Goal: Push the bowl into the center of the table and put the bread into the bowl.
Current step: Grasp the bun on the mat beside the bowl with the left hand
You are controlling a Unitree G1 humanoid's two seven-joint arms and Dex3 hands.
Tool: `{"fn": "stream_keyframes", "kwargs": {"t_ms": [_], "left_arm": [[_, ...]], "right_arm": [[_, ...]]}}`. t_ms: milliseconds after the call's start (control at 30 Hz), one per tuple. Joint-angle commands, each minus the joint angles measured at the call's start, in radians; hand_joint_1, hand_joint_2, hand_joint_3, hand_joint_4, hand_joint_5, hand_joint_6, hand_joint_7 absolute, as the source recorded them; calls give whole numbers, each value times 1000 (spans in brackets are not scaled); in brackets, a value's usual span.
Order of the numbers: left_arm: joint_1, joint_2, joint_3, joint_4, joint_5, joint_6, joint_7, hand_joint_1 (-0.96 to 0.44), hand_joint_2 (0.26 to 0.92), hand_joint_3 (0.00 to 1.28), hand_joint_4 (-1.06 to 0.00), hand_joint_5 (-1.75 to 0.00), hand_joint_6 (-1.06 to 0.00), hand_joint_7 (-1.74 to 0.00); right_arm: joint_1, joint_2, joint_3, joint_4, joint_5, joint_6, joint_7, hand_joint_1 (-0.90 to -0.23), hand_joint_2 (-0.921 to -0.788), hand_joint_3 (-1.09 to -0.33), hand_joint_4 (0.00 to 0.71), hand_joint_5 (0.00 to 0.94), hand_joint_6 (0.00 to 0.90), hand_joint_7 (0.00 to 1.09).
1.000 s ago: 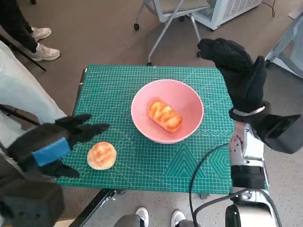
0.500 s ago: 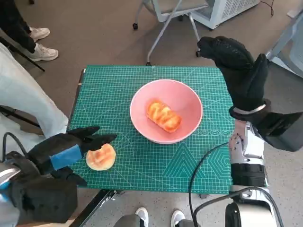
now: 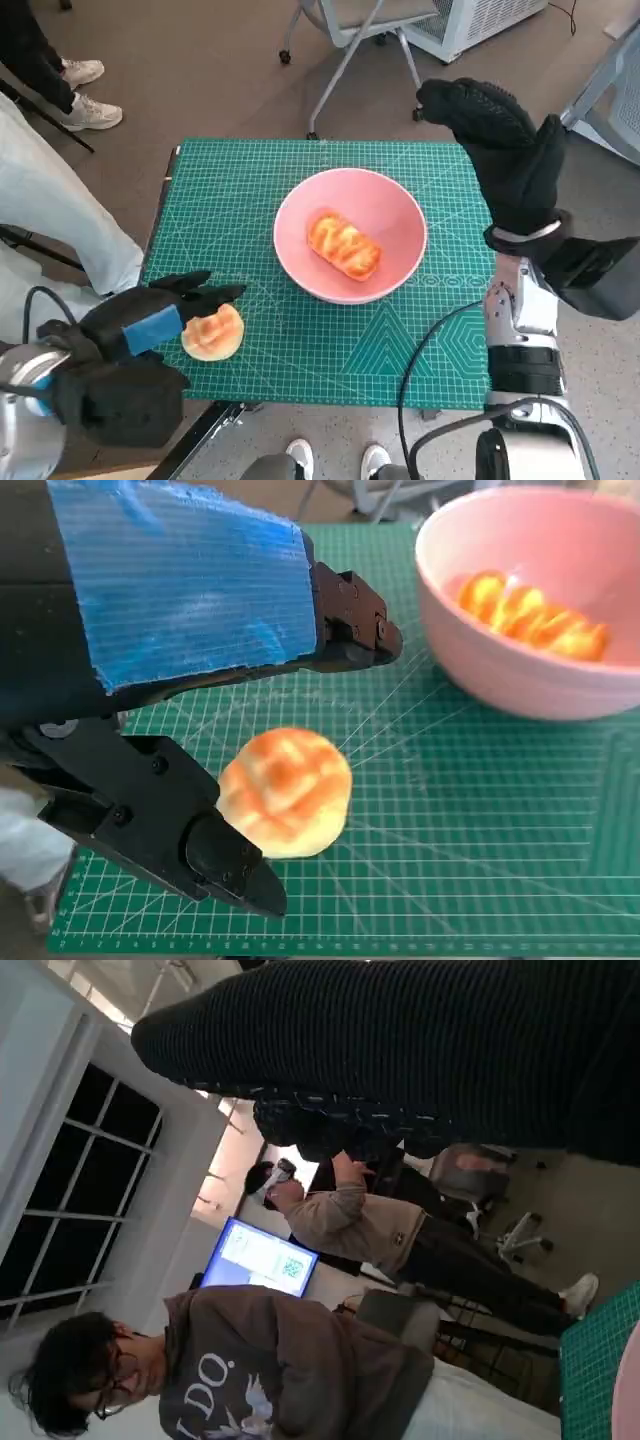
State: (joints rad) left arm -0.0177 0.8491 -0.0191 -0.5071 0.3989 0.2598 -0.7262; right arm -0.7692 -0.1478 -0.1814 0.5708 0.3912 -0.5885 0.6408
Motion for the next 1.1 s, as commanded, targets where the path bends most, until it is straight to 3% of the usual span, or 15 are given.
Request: {"fn": "stream_keyframes", "kwargs": {"t_ms": [33,400,800,1000,1033,1100], "left_arm": [[-11,-13,-38,44,39,-18,29,35,665,17,-154,-8,-274,-9],[-20,-50,-95,136,117,-57,111,94,720,36,-243,-21,-345,-22],[-13,-87,-125,213,192,-150,237,170,788,45,-509,-26,-523,-27],[-20,-84,-146,280,239,-224,302,194,881,65,-690,-37,-711,-67],[-19,-82,-148,291,247,-240,316,-4,895,94,-780,-55,-671,-512],[-17,-78,-147,305,256,-267,337,0,908,70,-757,-550,-655,-844]], "right_arm": [[13,-1,-1,1,2,15,6,-666,-921,-721,149,3,-1,524],[16,-5,-3,-1,-9,7,0,-665,-921,-721,149,2,-1,513],[14,-6,-4,-6,-1,23,2,-663,-921,-727,146,0,-1,504],[14,-4,-4,-13,5,33,5,-665,-921,-727,146,0,-1,503],[13,-4,-5,-12,6,33,7,-665,-921,-727,145,0,-1,503],[12,-5,-6,-9,6,31,10,-667,-921,-726,146,0,-1,503]]}}
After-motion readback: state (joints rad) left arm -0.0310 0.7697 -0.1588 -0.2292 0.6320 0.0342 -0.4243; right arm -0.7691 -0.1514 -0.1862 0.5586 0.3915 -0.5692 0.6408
